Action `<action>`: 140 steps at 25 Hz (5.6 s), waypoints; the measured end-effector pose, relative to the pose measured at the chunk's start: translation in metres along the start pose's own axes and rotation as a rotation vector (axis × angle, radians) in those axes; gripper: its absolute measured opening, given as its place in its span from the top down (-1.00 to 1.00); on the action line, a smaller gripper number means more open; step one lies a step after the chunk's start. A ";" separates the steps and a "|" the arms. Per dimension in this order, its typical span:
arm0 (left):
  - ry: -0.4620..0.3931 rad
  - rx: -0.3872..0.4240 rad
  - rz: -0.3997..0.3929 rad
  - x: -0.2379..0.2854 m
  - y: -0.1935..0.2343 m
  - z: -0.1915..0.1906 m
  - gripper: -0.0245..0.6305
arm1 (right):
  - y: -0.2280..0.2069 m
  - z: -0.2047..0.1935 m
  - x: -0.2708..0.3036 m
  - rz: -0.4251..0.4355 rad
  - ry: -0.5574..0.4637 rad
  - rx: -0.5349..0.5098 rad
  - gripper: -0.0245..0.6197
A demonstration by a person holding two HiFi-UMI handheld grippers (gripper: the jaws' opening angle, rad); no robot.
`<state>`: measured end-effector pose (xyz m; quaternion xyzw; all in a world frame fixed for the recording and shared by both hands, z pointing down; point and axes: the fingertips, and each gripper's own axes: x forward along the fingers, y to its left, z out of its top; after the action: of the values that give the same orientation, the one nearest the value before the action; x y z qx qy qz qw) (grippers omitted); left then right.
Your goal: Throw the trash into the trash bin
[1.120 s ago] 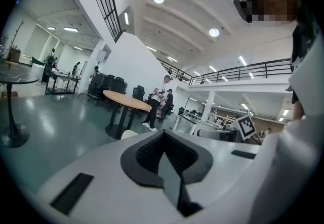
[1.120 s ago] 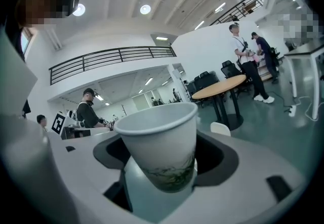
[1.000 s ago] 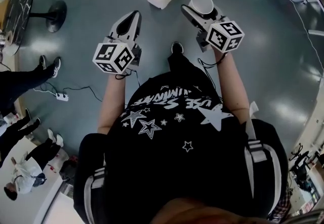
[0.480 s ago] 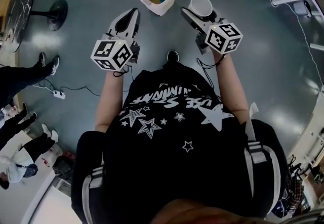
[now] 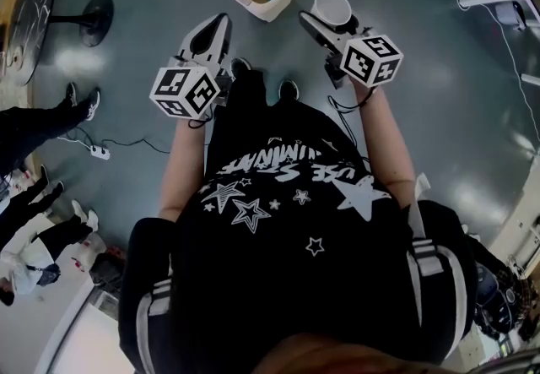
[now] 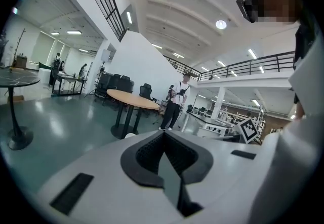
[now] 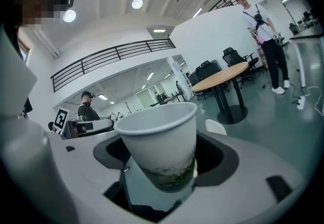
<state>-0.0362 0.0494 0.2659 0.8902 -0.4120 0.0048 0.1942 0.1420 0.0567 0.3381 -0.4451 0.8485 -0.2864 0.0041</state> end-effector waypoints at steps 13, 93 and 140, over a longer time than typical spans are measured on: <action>0.044 -0.015 -0.094 0.050 0.027 0.001 0.89 | -0.019 0.016 0.022 -0.079 -0.028 0.037 -0.21; 0.409 -0.061 -0.005 0.252 0.230 -0.143 0.89 | -0.142 -0.074 0.298 -0.060 0.274 0.227 -0.21; 0.571 -0.181 0.142 0.276 0.298 -0.306 0.89 | -0.244 -0.245 0.346 -0.203 0.500 0.237 -0.21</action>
<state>-0.0267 -0.2199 0.6974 0.8010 -0.4006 0.2315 0.3799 0.0528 -0.1950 0.7480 -0.4397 0.7349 -0.4832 -0.1820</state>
